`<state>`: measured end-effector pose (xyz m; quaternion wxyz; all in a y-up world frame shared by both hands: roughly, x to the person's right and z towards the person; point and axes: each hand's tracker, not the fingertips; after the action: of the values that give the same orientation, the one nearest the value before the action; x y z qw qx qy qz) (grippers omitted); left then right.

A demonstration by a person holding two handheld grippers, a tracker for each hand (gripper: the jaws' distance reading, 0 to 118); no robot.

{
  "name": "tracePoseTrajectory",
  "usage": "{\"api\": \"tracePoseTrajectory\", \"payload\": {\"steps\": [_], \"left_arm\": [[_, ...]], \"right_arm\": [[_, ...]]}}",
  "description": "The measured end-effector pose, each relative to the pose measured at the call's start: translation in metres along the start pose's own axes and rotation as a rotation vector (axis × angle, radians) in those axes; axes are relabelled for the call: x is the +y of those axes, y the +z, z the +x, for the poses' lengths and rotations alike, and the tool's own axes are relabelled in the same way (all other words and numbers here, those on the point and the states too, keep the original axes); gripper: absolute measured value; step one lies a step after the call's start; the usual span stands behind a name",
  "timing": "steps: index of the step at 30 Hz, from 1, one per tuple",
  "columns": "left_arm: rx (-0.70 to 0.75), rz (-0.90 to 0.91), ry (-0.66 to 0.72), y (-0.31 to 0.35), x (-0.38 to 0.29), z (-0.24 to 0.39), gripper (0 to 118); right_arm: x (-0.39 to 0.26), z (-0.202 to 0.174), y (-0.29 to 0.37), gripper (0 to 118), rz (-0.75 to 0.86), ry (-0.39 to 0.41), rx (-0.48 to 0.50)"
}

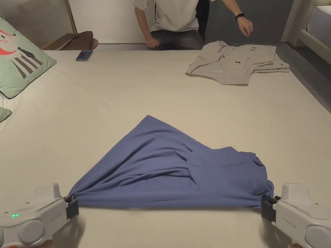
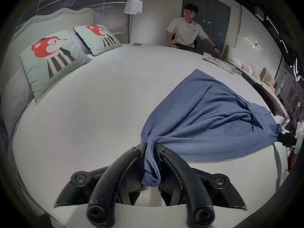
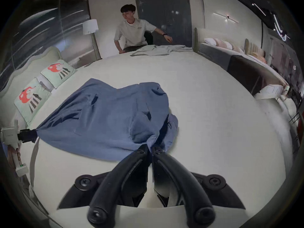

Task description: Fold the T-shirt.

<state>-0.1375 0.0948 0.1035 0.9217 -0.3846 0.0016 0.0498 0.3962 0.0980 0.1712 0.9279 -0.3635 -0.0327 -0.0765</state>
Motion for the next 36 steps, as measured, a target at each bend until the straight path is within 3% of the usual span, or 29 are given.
{"api": "tracePoseTrajectory", "payload": {"steps": [8,14,19,28,29,30,31,32,33,34,36], "left_arm": [[0.007,-0.027,-0.044,0.051,-0.058,-0.008,6],[0.015,-0.049,-0.023,0.057,-0.082,-0.010,6],[0.019,-0.051,-0.031,0.062,-0.082,-0.008,6],[0.008,-0.044,-0.008,0.070,-0.080,-0.005,11],[0.010,-0.039,-0.004,0.071,-0.077,-0.005,20],[0.005,-0.029,-0.001,0.075,-0.072,-0.004,47],[-0.002,-0.015,0.000,0.081,-0.065,-0.001,74],[-0.015,0.018,0.007,0.087,-0.059,0.001,97],[-0.036,0.073,0.012,0.098,-0.049,0.007,112],[-0.036,0.144,0.008,0.110,-0.038,0.013,109],[-0.068,0.208,0.010,0.128,-0.015,0.024,109]], "right_arm": [[-0.059,0.005,0.052,2,-0.028,-0.004,0.008],[-0.095,0.011,0.054,2,-0.062,-0.055,-0.003],[-0.097,0.007,0.058,2,-0.042,-0.102,-0.013],[-0.099,0.000,0.072,7,-0.017,-0.086,-0.020],[-0.095,-0.001,0.077,14,-0.007,-0.088,-0.021],[-0.087,-0.002,0.085,28,0.029,-0.079,-0.035],[-0.080,-0.004,0.094,59,0.072,-0.065,-0.040],[-0.072,-0.006,0.101,82,0.100,-0.060,-0.040],[-0.060,-0.008,0.110,100,0.144,-0.063,-0.037],[-0.046,-0.011,0.122,111,0.204,-0.059,-0.027],[-0.019,-0.019,0.144,111,0.307,-0.038,-0.013]]}}
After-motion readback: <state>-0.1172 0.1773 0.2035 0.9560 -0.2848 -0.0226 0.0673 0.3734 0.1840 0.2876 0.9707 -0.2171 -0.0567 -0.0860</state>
